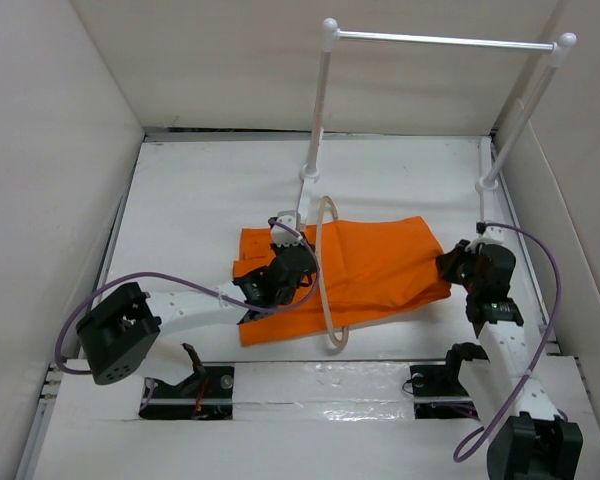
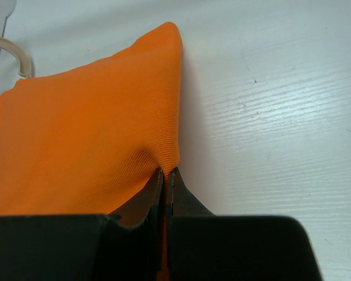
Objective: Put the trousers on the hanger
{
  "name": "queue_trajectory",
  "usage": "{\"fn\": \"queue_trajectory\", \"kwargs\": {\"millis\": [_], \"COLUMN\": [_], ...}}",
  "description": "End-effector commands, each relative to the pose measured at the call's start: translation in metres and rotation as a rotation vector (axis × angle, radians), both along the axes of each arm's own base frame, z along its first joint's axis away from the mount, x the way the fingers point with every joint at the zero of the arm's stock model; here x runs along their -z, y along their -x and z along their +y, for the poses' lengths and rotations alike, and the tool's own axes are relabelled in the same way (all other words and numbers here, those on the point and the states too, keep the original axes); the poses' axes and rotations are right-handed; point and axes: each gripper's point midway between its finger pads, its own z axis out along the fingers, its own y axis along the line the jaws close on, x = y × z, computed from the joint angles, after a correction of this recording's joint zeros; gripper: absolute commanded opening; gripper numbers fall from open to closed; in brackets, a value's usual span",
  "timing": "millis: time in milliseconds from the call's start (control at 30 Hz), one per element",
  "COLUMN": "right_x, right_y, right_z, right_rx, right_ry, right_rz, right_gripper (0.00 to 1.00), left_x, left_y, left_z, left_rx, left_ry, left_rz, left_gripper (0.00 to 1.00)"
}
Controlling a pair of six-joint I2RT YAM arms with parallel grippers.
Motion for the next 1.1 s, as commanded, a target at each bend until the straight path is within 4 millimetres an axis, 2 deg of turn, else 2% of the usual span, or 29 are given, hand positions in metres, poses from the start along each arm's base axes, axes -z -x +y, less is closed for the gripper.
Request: {"fn": "queue_trajectory", "kwargs": {"millis": [0, 33, 167, 200, 267, 300, 333, 367, 400, 433, 467, 500, 567, 600, 633, 667, 700, 767, 867, 900, 967, 1000, 1033, 1067], "right_x": [-0.009, -0.015, -0.006, -0.004, -0.003, -0.005, -0.014, -0.023, -0.028, -0.038, -0.060, -0.069, -0.089, -0.096, -0.099, -0.111, -0.110, -0.120, -0.134, -0.136, -0.139, -0.138, -0.139, -0.136], "right_y": [-0.010, -0.014, -0.013, -0.012, -0.011, -0.010, -0.009, -0.010, -0.007, -0.006, -0.003, -0.001, 0.010, 0.015, 0.021, 0.031, 0.038, 0.054, 0.063, 0.077, 0.077, 0.088, 0.090, 0.091], "right_z": [0.000, 0.001, 0.005, 0.006, 0.009, 0.011, 0.014, 0.015, 0.017, 0.026, 0.034, 0.042, 0.083, 0.098, 0.112, 0.139, 0.151, 0.179, 0.202, 0.219, 0.232, 0.246, 0.253, 0.263], "right_rx": [-0.019, -0.028, -0.053, -0.057, -0.080, -0.091, -0.114, -0.128, -0.138, -0.172, -0.196, -0.221, -0.345, -0.390, -0.429, -0.496, -0.526, -0.563, -0.562, -0.610, -0.578, -0.617, -0.618, -0.613], "right_ry": [0.001, 0.000, -0.005, -0.006, -0.004, -0.002, -0.003, 0.007, 0.007, 0.007, 0.002, -0.013, -0.107, -0.142, -0.184, -0.262, -0.298, -0.381, -0.466, -0.493, -0.507, -0.514, -0.513, -0.502], "right_rz": [-0.062, -0.091, -0.084, -0.081, -0.082, -0.083, -0.091, -0.114, -0.115, -0.137, -0.187, -0.210, -0.256, -0.274, -0.277, -0.306, -0.311, -0.319, -0.328, -0.312, -0.301, -0.277, -0.267, -0.246], "right_gripper": [0.00, 0.00, 0.00, 0.03, 0.16, 0.37, 0.47, 0.54, 0.66, 0.70, 0.72, 0.76, 0.76, 0.76, 0.76, 0.75, 0.72, 0.70, 0.70, 0.72, 0.74, 0.75, 0.75, 0.75], "left_x": [-0.017, -0.017, -0.021, -0.023, -0.037, -0.040, -0.058, -0.067, -0.073, -0.088, -0.102, -0.108, -0.124, -0.124, -0.133, -0.138, -0.139, -0.149, -0.159, -0.162, -0.174, -0.176, -0.186, -0.187], "left_y": [-0.005, -0.003, -0.002, 0.001, -0.003, -0.002, -0.004, -0.003, -0.002, 0.001, 0.002, 0.005, 0.004, 0.004, 0.004, 0.007, 0.008, 0.007, 0.005, 0.005, 0.004, 0.007, 0.007, 0.010], "left_z": [0.001, -0.005, -0.021, -0.025, -0.033, -0.033, -0.036, -0.037, -0.037, -0.041, -0.038, -0.038, -0.034, -0.032, -0.034, -0.036, -0.036, -0.038, -0.039, -0.040, -0.043, -0.045, -0.047, -0.049], "left_rx": [0.002, 0.011, 0.013, 0.017, 0.018, 0.022, 0.025, 0.029, 0.038, 0.051, 0.052, 0.050, 0.033, 0.027, 0.025, 0.035, 0.038, 0.038, 0.024, 0.029, 0.033, 0.042, 0.044, 0.053], "left_ry": [-0.023, -0.005, 0.036, 0.038, 0.068, 0.064, 0.094, 0.103, 0.100, 0.125, 0.146, 0.145, 0.168, 0.159, 0.182, 0.190, 0.189, 0.204, 0.200, 0.199, 0.216, 0.213, 0.228, 0.222], "left_rz": [-0.028, -0.024, -0.008, -0.008, -0.015, -0.012, -0.029, -0.036, -0.033, -0.047, -0.062, -0.067, -0.081, -0.071, -0.073, -0.074, -0.073, -0.077, -0.075, -0.072, -0.080, -0.077, -0.084, -0.081], "left_gripper": [0.00, 0.00, 0.00, 0.00, 0.00, 0.00, 0.00, 0.00, 0.00, 0.00, 0.00, 0.00, 0.00, 0.00, 0.00, 0.00, 0.00, 0.00, 0.00, 0.00, 0.00, 0.00, 0.00, 0.00]}}
